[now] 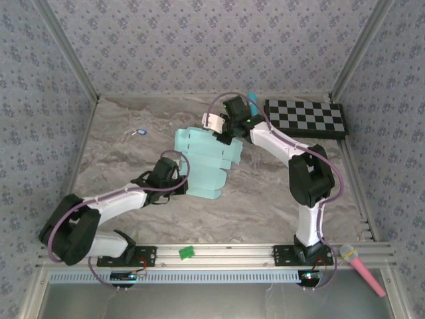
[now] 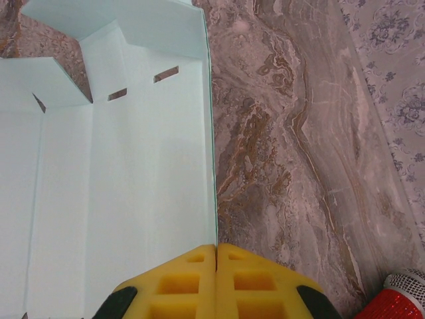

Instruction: Fold the paper box

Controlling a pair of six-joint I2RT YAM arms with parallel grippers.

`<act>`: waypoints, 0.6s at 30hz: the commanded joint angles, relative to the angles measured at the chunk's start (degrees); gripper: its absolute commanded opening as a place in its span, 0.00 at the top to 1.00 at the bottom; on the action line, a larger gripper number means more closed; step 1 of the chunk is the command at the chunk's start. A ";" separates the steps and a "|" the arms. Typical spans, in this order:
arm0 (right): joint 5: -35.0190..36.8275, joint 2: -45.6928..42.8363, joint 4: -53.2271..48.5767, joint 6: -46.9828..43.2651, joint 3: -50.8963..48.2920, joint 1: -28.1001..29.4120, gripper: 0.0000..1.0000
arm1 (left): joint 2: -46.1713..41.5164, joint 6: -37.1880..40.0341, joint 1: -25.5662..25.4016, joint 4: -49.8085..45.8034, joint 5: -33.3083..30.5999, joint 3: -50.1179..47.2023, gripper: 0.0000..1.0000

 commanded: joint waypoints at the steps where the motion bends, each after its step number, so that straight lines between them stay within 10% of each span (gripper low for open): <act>1: 0.54 -2.97 1.83 -1.22 -1.41 0.59 1.00 | 2.94 -1.66 0.52 3.36 -0.71 1.77 1.00; 18: 13.29 -8.20 15.65 -10.19 -12.97 6.64 1.00 | 2.51 -6.86 0.40 9.28 -6.83 -5.67 1.00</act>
